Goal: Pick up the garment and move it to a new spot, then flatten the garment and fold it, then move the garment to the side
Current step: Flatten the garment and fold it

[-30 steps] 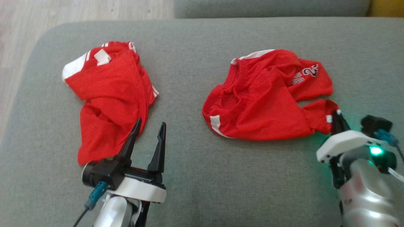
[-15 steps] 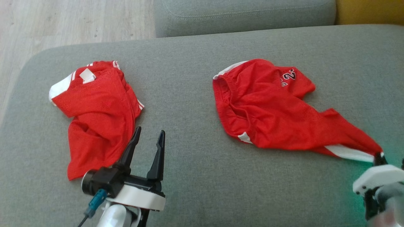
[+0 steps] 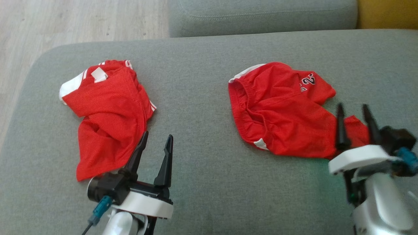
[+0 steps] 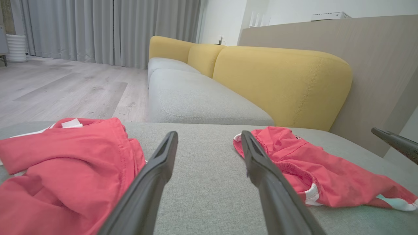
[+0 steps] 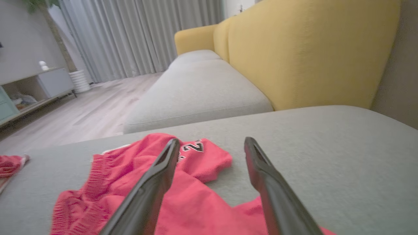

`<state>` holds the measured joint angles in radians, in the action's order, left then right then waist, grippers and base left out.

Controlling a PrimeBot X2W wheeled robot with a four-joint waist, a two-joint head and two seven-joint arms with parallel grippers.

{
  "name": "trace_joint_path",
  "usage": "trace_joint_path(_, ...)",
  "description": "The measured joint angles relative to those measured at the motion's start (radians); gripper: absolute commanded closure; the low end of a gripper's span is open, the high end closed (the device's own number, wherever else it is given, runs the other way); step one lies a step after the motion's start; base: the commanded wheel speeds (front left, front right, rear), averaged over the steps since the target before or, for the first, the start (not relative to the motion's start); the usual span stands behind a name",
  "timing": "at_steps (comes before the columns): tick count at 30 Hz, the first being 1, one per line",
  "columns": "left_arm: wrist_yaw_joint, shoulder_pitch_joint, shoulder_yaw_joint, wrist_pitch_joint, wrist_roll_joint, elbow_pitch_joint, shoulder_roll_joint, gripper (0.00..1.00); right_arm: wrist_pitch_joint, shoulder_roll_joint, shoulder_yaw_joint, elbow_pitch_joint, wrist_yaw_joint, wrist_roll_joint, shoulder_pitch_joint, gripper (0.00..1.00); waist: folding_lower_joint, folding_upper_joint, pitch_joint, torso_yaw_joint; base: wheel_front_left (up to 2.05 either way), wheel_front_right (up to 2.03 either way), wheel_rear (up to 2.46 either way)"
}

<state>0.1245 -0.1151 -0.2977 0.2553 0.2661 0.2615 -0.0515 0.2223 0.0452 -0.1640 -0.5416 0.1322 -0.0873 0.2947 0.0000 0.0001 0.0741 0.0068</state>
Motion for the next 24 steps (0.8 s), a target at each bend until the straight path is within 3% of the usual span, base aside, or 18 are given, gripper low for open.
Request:
trace_joint_path(4,0.000,0.000,-0.007,0.000,0.000,-0.001,0.000,0.00,-0.006,0.000,0.109,0.082,0.000,-0.032,-0.064,0.00,0.0000,0.0000,0.009,0.015,0.00,0.00,0.00)
trace_joint_path(10,0.000,-0.003,-0.026,0.000,0.007,-0.001,0.000,0.00,-0.155,0.000,0.202,0.113,0.000,-0.019,-0.053,0.00,0.0000,0.0000,0.043,0.049,0.00,0.00,0.00)
trace_joint_path(17,0.000,-0.034,-0.052,0.000,0.017,0.009,0.000,0.00,-0.300,0.003,0.309,0.035,0.000,-0.055,0.066,0.00,0.0002,0.0000,0.087,0.093,0.00,0.00,0.00)
trace_joint_path(24,0.000,-0.051,-0.058,0.000,0.025,0.016,0.001,0.00,-0.362,0.004,0.318,-0.059,0.000,-0.036,0.089,0.00,0.0001,0.0000,0.105,0.134,0.00,0.00,0.00)
